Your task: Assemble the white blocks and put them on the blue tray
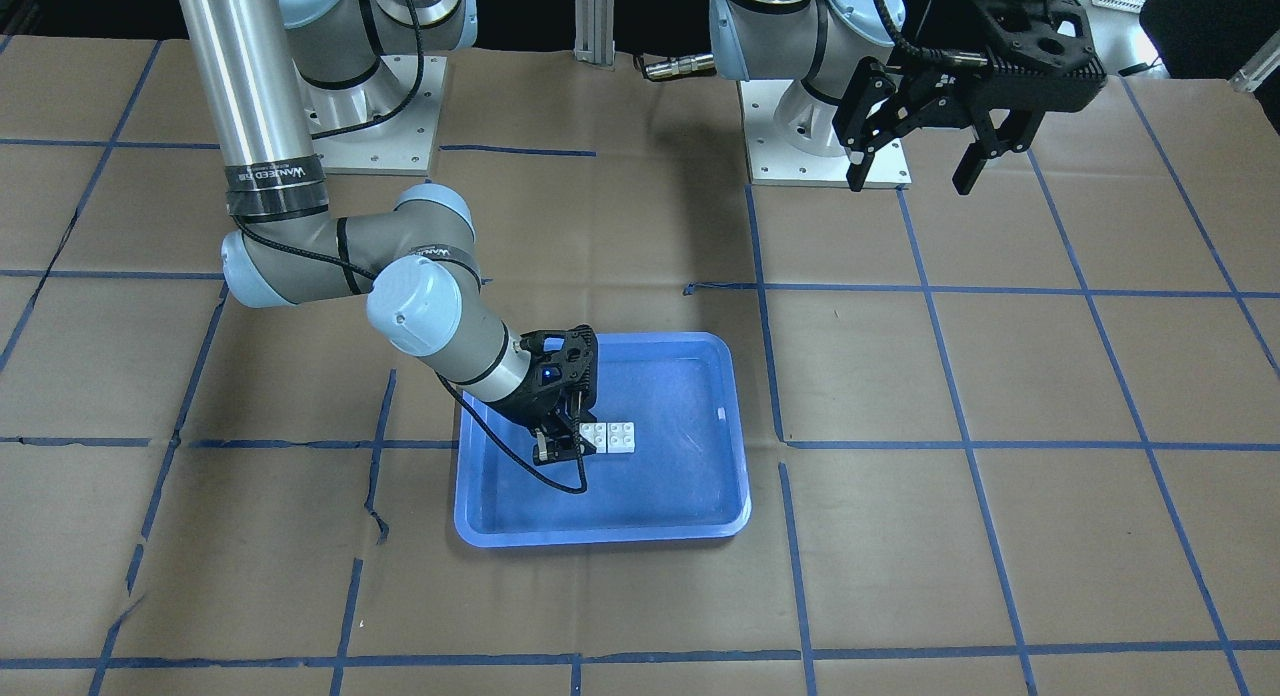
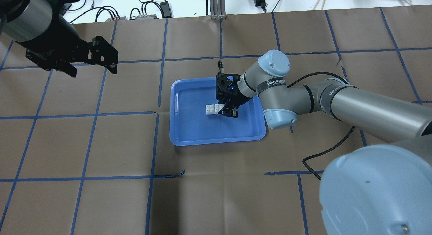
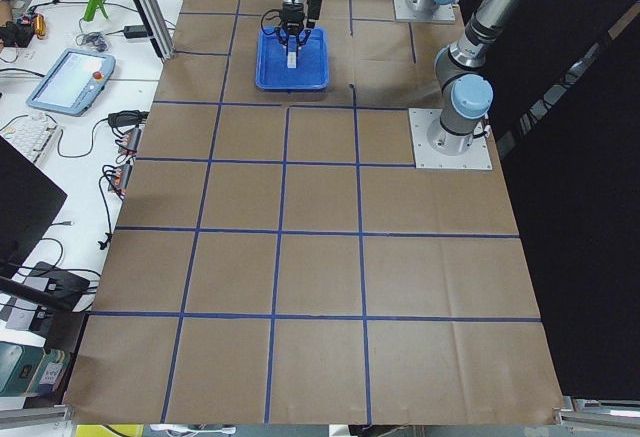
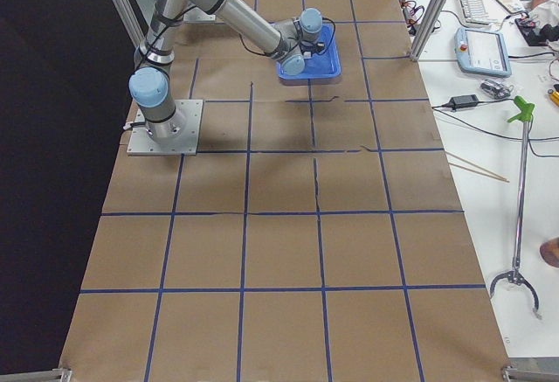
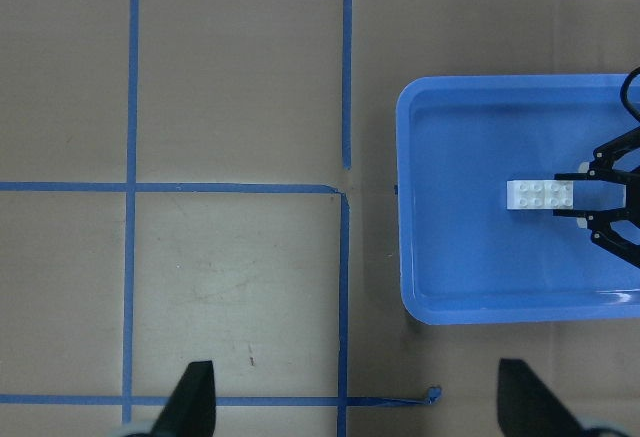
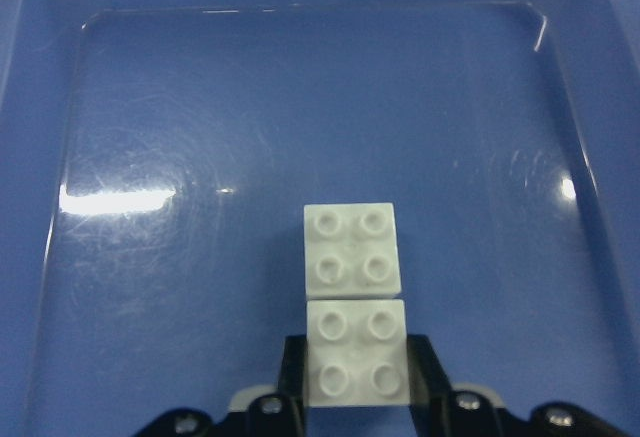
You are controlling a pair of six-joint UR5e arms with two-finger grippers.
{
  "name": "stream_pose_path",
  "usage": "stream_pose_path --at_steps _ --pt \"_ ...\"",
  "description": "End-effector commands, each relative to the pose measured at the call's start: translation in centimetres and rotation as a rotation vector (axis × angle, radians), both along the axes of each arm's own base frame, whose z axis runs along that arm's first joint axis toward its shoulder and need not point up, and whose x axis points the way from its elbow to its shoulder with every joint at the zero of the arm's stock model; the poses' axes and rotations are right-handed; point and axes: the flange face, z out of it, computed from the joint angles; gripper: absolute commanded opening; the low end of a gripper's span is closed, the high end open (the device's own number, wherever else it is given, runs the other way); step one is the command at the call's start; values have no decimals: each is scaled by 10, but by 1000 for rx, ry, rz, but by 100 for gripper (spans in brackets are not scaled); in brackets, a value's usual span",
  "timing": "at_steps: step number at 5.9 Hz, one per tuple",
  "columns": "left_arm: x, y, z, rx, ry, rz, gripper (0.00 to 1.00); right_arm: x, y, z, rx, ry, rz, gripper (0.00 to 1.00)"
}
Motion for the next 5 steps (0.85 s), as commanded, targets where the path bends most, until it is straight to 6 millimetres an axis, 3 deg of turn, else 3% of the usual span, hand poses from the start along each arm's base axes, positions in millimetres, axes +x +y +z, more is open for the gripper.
stream_pose_path --at_steps 1,4,5 --pt "0 0 0 0 0 0 99 1 0 1 -2 -2 2 27" --pt "0 0 1 -3 0 0 99 1 -1 2 -9 -5 2 27" --pt "0 0 1 -1 -2 0 100 1 -1 2 -9 -5 2 36"
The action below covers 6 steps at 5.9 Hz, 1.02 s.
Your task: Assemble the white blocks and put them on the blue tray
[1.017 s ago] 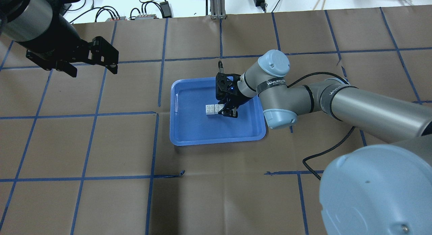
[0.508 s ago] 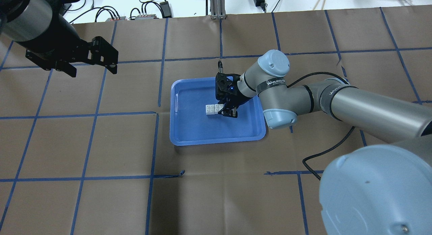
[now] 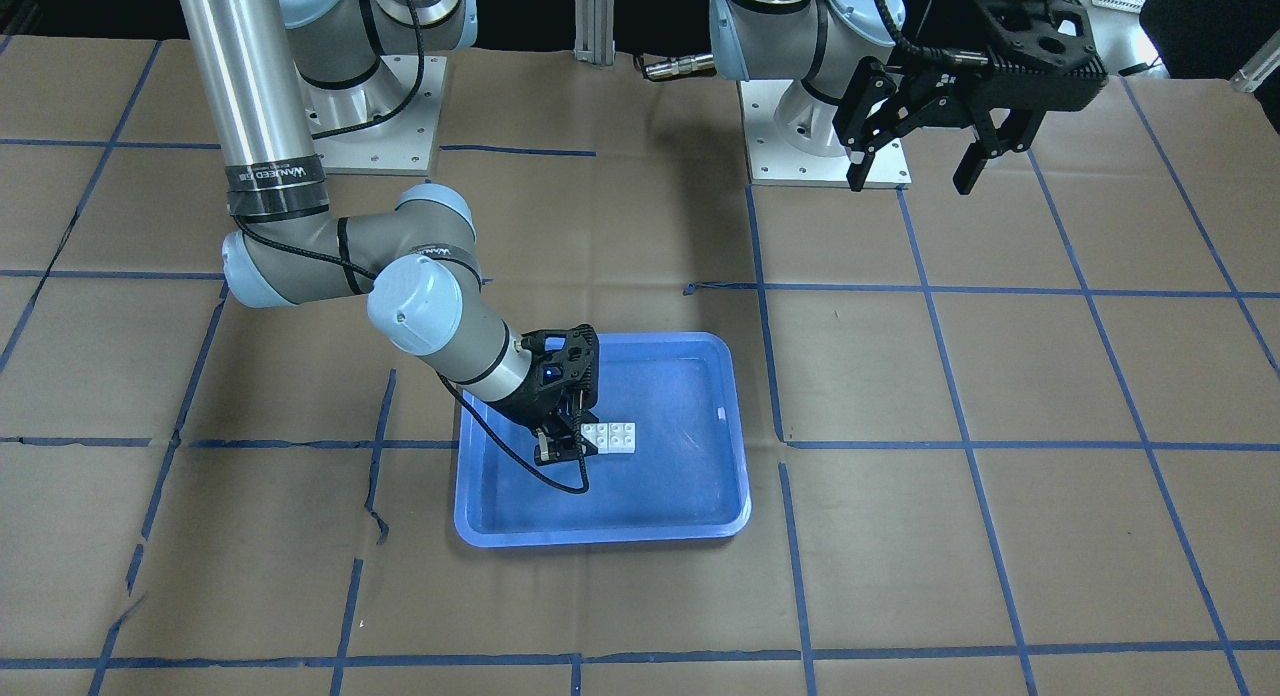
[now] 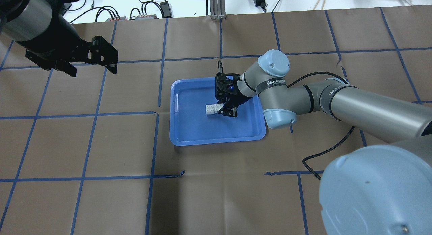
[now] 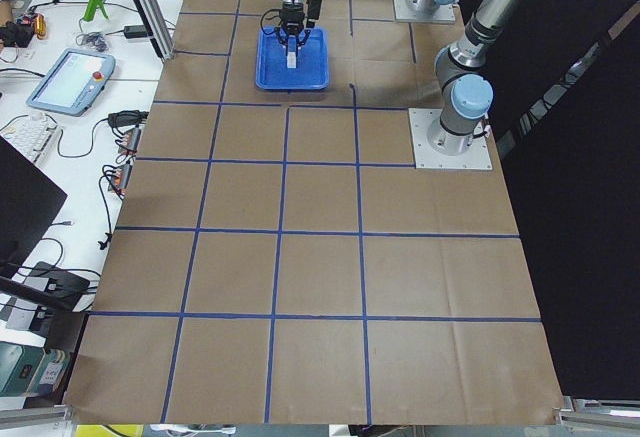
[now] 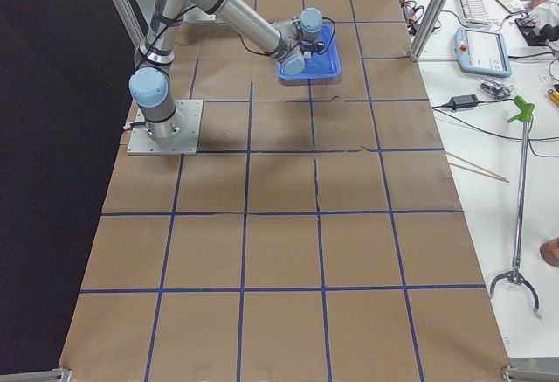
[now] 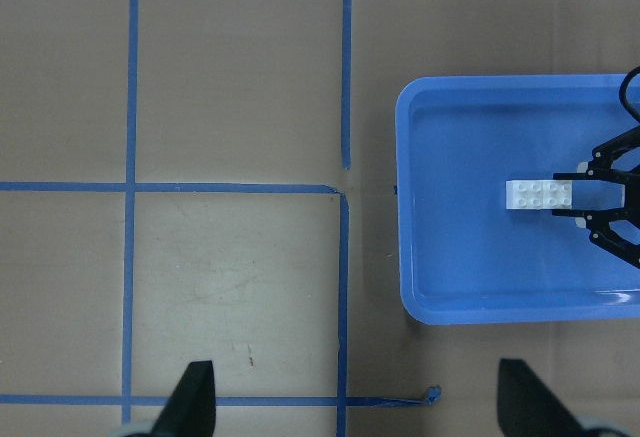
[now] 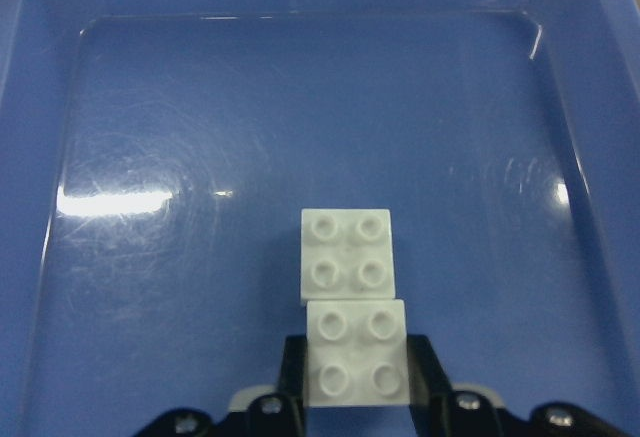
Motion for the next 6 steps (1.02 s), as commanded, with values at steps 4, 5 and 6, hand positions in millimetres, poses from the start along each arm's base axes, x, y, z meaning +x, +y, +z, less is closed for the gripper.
stream_pose_path --at_steps 4,5,6 --pt "3 3 3 8 -3 7 99 0 0 -1 1 -1 0 61" --pt "8 3 -7 57 0 17 99 0 0 -1 1 -1 0 61" --pt "8 3 0 42 2 17 99 0 1 -1 3 -1 0 61"
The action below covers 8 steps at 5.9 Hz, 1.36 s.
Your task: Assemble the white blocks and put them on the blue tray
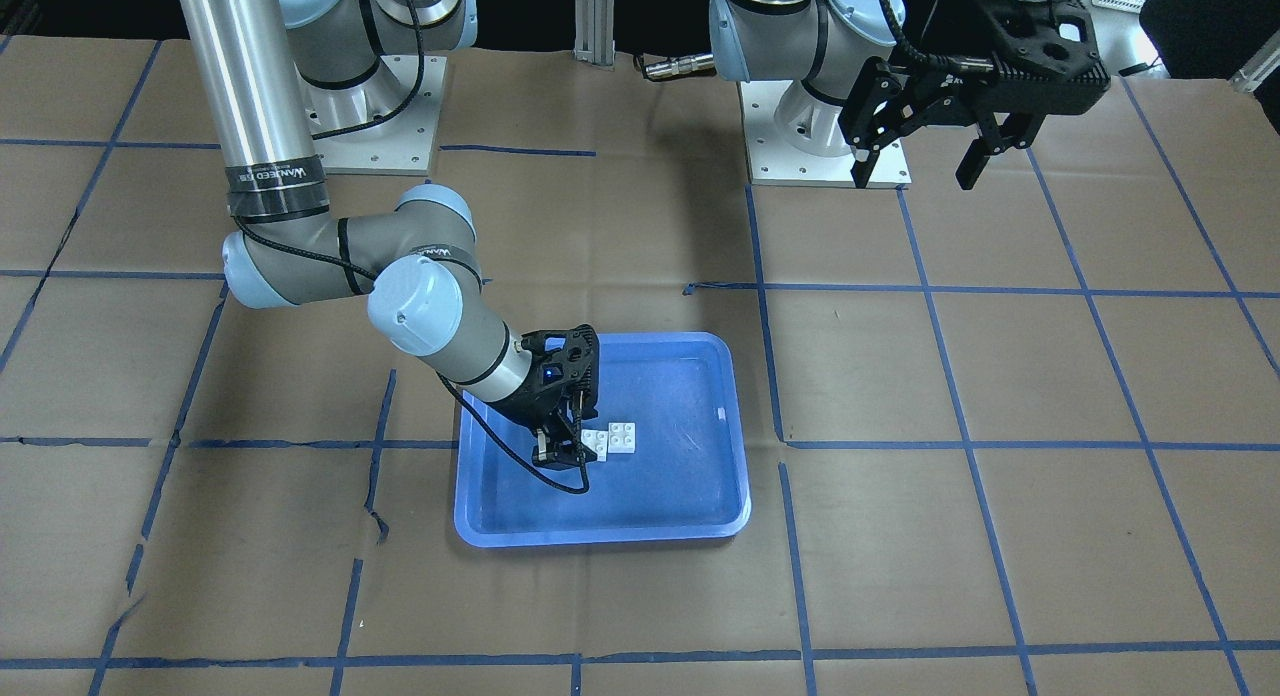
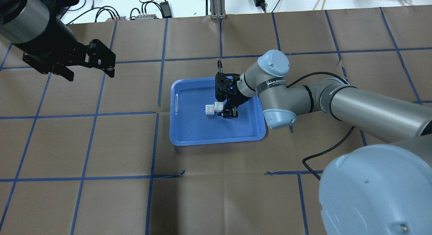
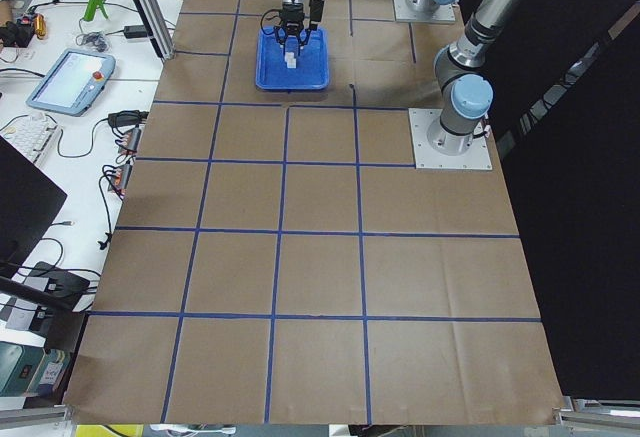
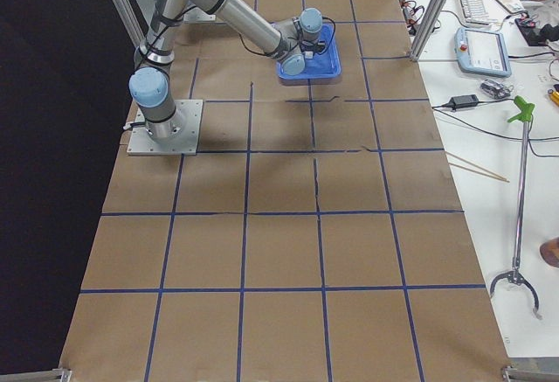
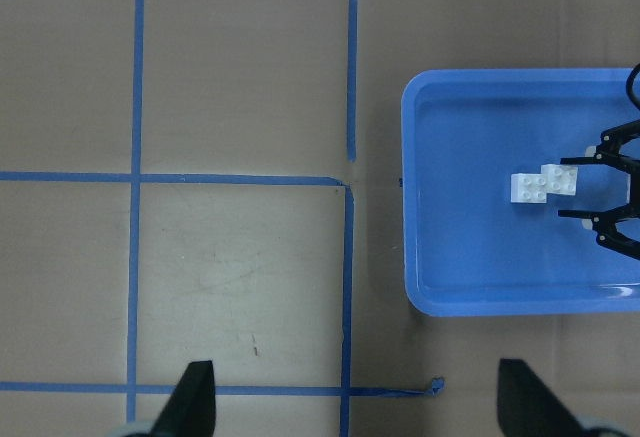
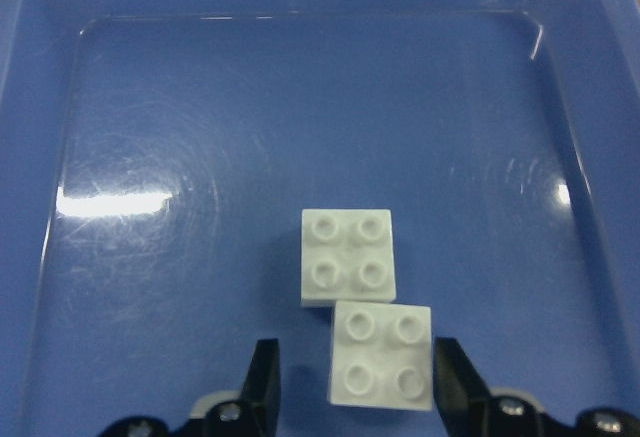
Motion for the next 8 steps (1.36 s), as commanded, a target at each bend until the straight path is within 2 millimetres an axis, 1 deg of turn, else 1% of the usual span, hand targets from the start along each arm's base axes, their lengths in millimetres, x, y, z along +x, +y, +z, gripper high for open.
stream_pose_path --at_steps 1,2,3,4,5,6,7,8 --pt "-4 0 -6 20 14 -15 99 0 0 0 1 0 0 61" --pt "-4 3 -3 24 9 -53 99 0 0 0 2 0 -1 62" --pt "1 -2 4 7 -4 -51 99 -1 -2 2 5 0 -18 96" --pt "3 1 2 5 -7 -47 100 -1 -7 11 12 -2 -67 100" --pt "3 2 -3 17 -6 -50 99 -3 -8 30 11 8 -74 100" --pt "3 1 1 11 -8 -52 100 -8 -7 55 81 25 -99 100" --pt "4 0 4 5 -7 -47 99 -15 -9 87 145 72 -145 100" --pt "6 0 6 2 -9 -44 99 -34 -19 122 167 163 -279 100"
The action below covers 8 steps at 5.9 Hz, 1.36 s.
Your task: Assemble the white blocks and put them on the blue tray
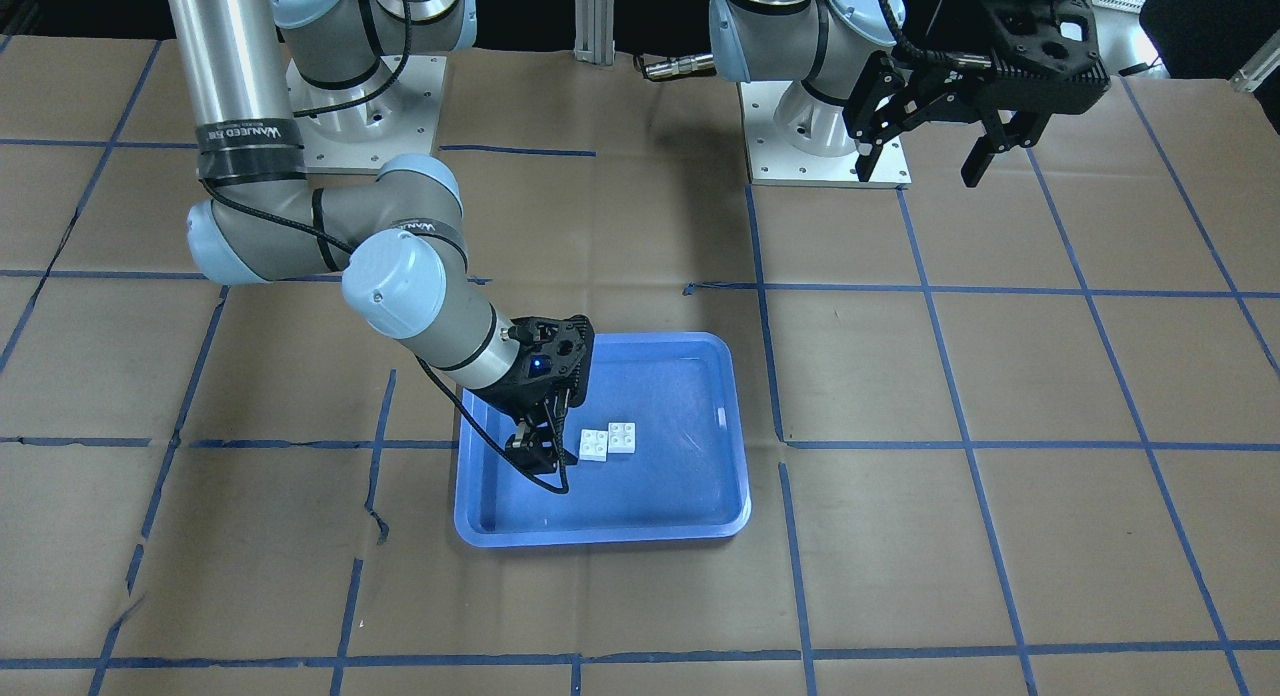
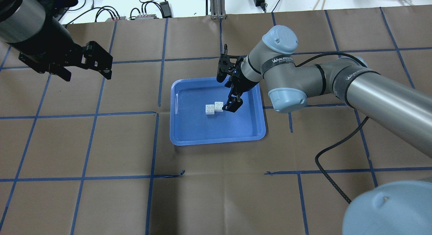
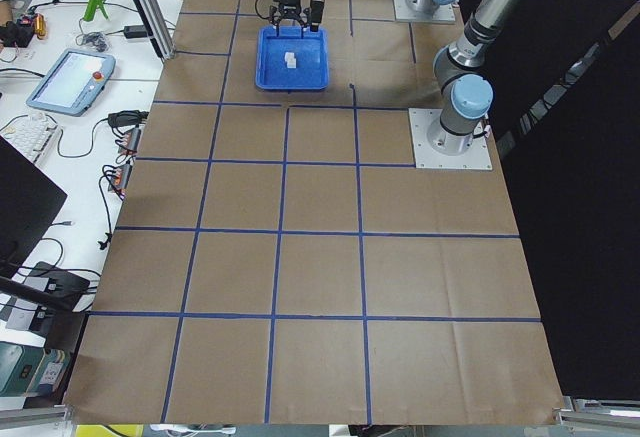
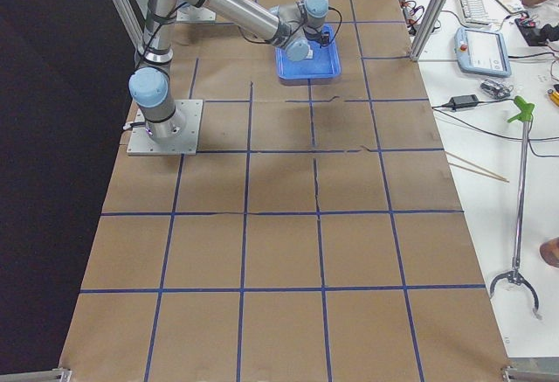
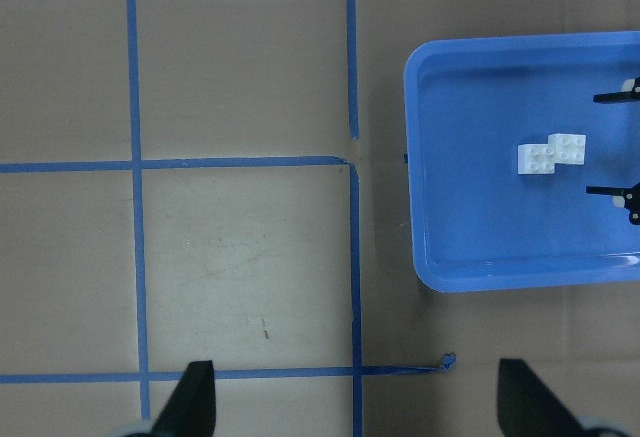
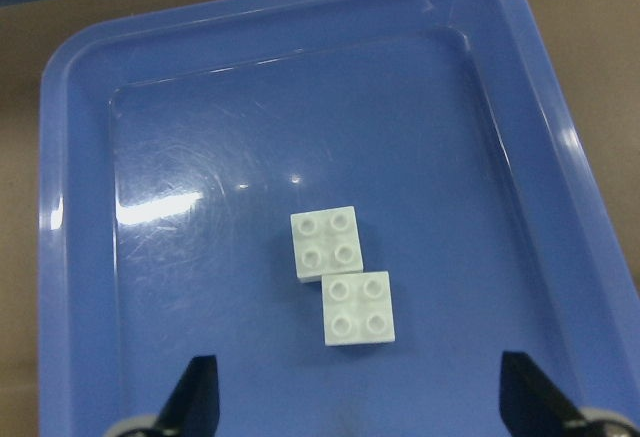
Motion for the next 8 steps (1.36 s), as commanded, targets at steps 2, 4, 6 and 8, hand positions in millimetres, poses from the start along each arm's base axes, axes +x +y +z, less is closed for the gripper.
stream_pose_path --at_steps 2,4,6,8 --pt "3 -1 4 -8 0 11 99 -64 -10 83 90 160 -376 100" --pt "3 -1 6 -13 2 15 100 -104 16 139 151 246 -661 100" --pt "3 -1 6 -15 7 19 99 -122 40 199 216 380 -1030 100" --pt "2 -2 8 -20 11 21 99 -127 59 241 292 383 -1270 100"
